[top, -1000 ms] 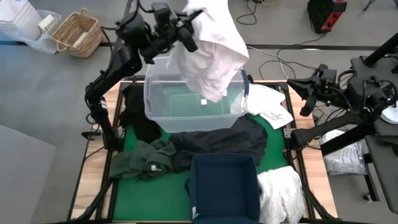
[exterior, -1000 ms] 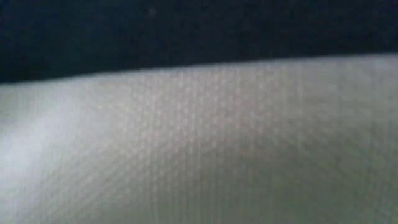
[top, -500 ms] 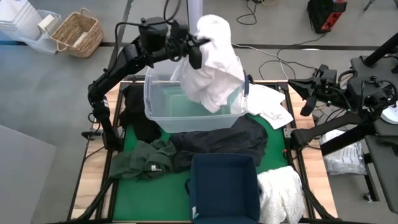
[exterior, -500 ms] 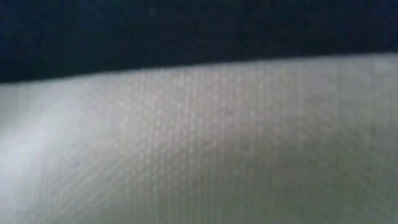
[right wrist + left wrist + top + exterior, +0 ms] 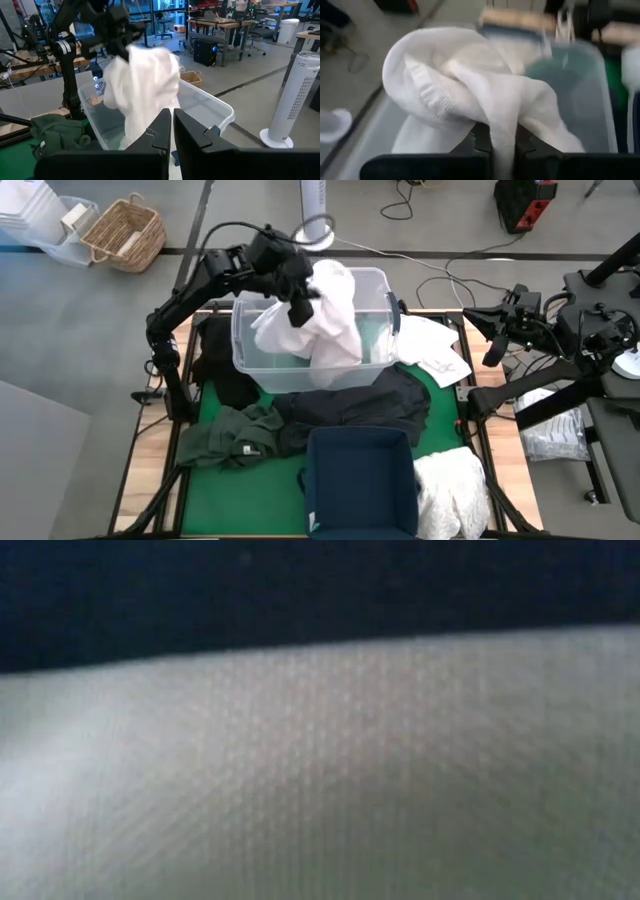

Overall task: Sort clothes
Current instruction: Put the white shirt into the transparent laundry bin

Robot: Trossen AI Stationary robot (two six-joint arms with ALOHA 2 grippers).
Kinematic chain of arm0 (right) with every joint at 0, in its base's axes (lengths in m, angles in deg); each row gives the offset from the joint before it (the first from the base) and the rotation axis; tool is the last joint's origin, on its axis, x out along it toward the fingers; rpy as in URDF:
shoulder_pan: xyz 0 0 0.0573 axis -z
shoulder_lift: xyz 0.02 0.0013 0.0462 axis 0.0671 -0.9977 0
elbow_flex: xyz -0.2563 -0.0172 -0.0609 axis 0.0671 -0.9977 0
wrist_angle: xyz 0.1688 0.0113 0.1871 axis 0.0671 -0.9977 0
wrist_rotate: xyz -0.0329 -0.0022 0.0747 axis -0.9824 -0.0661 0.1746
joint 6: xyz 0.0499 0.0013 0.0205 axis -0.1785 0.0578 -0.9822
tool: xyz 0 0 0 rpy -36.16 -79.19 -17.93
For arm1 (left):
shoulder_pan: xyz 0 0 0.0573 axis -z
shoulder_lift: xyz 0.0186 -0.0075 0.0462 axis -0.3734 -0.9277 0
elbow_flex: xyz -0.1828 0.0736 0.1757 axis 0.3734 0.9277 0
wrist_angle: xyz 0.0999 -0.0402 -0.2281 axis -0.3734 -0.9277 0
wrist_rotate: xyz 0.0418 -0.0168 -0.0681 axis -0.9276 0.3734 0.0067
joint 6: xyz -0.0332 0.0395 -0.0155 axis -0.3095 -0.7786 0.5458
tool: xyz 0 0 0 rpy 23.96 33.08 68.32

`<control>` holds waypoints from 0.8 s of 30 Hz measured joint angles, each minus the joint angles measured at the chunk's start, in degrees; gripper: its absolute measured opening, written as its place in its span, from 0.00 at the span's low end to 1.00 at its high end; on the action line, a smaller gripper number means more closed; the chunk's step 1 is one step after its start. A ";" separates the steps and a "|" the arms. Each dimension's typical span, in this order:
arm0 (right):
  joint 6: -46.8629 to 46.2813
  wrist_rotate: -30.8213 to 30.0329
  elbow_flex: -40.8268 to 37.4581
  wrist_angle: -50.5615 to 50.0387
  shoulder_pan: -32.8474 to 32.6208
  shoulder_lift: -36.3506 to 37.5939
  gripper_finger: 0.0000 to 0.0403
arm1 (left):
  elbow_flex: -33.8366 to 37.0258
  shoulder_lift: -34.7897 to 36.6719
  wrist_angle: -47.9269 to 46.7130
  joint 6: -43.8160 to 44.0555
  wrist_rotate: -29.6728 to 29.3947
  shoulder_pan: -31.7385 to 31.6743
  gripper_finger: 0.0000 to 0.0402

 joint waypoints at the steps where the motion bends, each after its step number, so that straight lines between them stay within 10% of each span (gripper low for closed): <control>1: -0.11 0.02 0.00 0.00 0.02 0.00 0.03 | 0.00 -0.37 -1.55 -0.46 0.60 0.01 0.00; 8: -1.01 0.09 0.00 -0.09 0.02 -0.11 0.03 | 0.00 -3.28 -10.73 -1.27 9.52 -0.59 0.00; 24: -1.65 0.15 -0.02 -0.11 0.02 -0.15 0.03 | 0.42 -8.02 -20.68 -2.83 6.17 -0.63 0.00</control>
